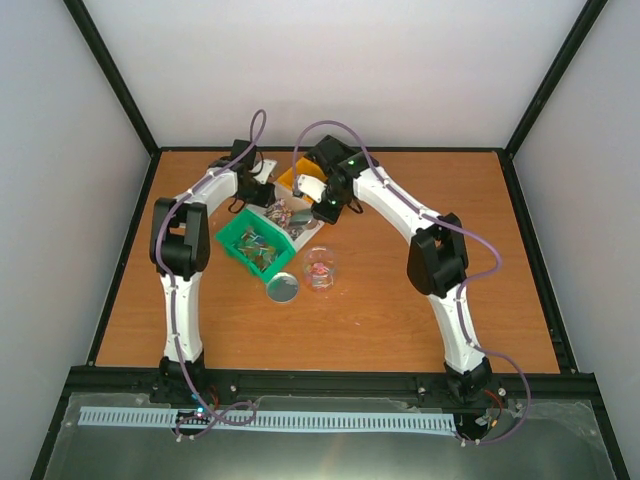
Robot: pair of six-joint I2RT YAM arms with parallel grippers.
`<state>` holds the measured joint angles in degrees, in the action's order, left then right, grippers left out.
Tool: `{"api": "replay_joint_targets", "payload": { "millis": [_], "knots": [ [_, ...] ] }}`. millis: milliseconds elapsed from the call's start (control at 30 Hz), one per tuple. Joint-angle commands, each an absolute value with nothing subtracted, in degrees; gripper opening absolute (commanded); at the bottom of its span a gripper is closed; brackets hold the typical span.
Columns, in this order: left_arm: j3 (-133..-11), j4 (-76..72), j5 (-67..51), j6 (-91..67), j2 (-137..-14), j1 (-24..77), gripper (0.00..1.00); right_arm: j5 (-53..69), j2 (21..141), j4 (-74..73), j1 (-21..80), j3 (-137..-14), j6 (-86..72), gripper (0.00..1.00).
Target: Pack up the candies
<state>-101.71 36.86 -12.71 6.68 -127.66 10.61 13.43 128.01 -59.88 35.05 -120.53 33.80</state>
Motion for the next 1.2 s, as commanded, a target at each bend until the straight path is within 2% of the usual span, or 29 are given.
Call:
{"api": "replay_joint_targets", "payload": {
  "millis": [0, 200, 600, 900, 1167],
  "knots": [
    [-99.8, 36.7, -15.8, 4.3, -124.2, 10.8, 0.32, 10.5, 130.4, -64.3, 35.5, -123.8, 33.5, 0.03],
    [-97.5, 35.6, -16.2, 4.1, -122.7, 10.9, 0.3, 10.5, 132.1, -65.5, 35.5, -124.3, 33.3, 0.03],
    [-96.0, 34.6, -15.8, 4.8, -122.4, 12.3, 0.2, 13.6, 139.2, -66.9, 35.5, -129.9, 32.4, 0.03],
    [-95.1, 34.4, -18.6, 5.9, -122.3, 13.1, 0.15, 19.1, 140.0, -58.9, 35.5, -125.5, 31.0, 0.03],
    [-95.0, 35.1, -21.1, 6.5, -122.7, 13.2, 0.14, 31.7, 135.2, -41.3, 34.5, -110.0, 30.5, 0.03]
  ]
}}
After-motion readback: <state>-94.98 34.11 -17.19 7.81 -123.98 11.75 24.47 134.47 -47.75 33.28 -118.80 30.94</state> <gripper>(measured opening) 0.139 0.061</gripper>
